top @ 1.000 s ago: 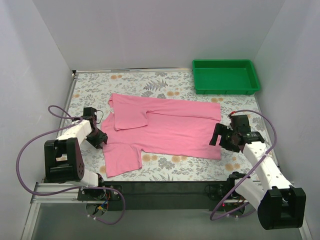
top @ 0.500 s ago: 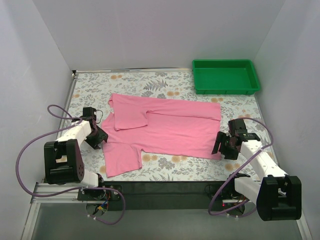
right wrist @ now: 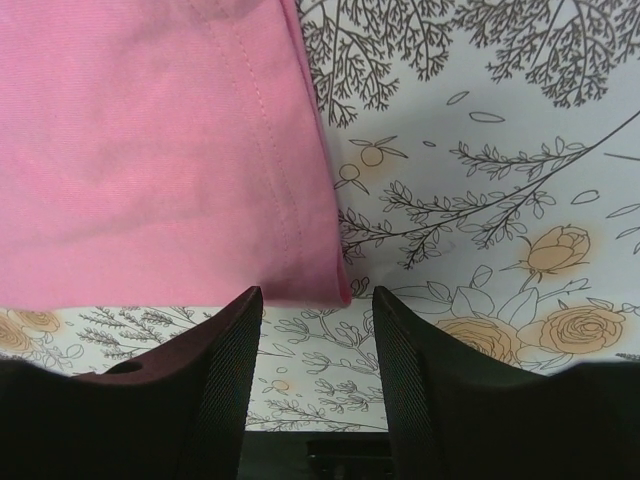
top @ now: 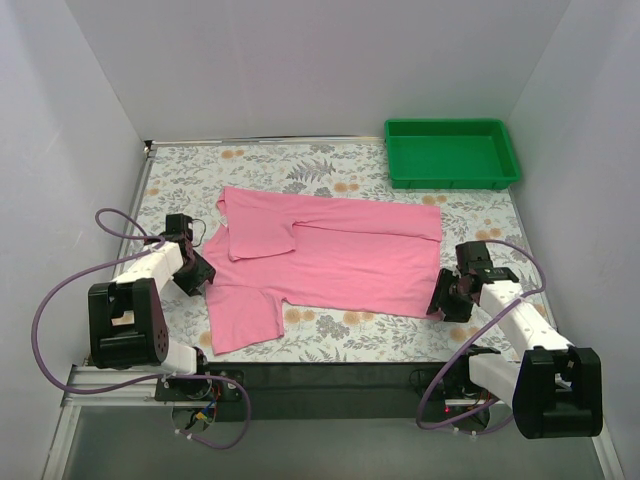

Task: Fold and stack the t-shirts
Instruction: Fold the tshirt

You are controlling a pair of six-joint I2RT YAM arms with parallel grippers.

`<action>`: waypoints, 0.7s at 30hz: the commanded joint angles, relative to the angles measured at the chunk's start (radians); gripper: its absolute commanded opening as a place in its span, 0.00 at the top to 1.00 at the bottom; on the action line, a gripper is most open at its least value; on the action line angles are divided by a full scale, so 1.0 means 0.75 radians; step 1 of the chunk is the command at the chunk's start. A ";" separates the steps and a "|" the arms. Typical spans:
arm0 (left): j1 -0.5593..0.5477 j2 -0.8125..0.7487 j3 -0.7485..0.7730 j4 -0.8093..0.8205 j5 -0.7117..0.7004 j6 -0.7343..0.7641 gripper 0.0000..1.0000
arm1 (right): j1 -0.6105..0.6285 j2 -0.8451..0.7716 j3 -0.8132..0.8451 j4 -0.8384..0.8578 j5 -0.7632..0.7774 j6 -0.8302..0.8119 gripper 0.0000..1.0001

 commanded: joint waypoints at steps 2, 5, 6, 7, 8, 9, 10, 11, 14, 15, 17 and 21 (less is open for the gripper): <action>0.002 0.024 -0.024 0.035 -0.014 0.023 0.62 | -0.002 0.005 -0.015 -0.031 0.007 0.044 0.53; 0.002 0.034 -0.035 0.047 -0.005 0.025 0.64 | -0.004 0.003 -0.018 -0.041 0.019 0.054 0.54; 0.002 0.034 -0.045 0.051 -0.001 0.027 0.64 | -0.002 0.011 -0.022 -0.041 0.019 0.058 0.54; 0.002 0.034 -0.049 0.053 0.003 0.027 0.64 | -0.002 0.017 -0.022 -0.041 0.015 0.062 0.54; 0.002 0.036 -0.053 0.059 0.003 0.031 0.64 | -0.004 0.022 -0.024 -0.041 0.015 0.062 0.54; 0.002 0.040 -0.059 0.061 0.003 0.031 0.64 | -0.002 0.036 -0.028 -0.041 0.013 0.066 0.54; 0.002 0.042 -0.059 0.061 0.003 0.033 0.64 | -0.002 0.040 -0.028 -0.041 0.009 0.066 0.54; 0.002 0.040 -0.059 0.061 0.003 0.035 0.65 | -0.002 0.048 -0.026 -0.041 0.009 0.066 0.55; 0.002 0.036 -0.067 0.064 0.007 0.037 0.65 | 0.006 0.069 -0.018 -0.041 0.007 0.066 0.56; 0.002 0.034 -0.069 0.066 0.009 0.033 0.66 | 0.008 0.087 -0.018 -0.043 0.007 0.066 0.56; 0.002 0.034 -0.076 0.070 0.019 0.031 0.68 | 0.017 0.103 -0.014 -0.041 0.003 0.064 0.59; 0.002 0.034 -0.082 0.074 0.023 0.029 0.71 | 0.029 0.116 -0.011 -0.043 0.005 0.066 0.65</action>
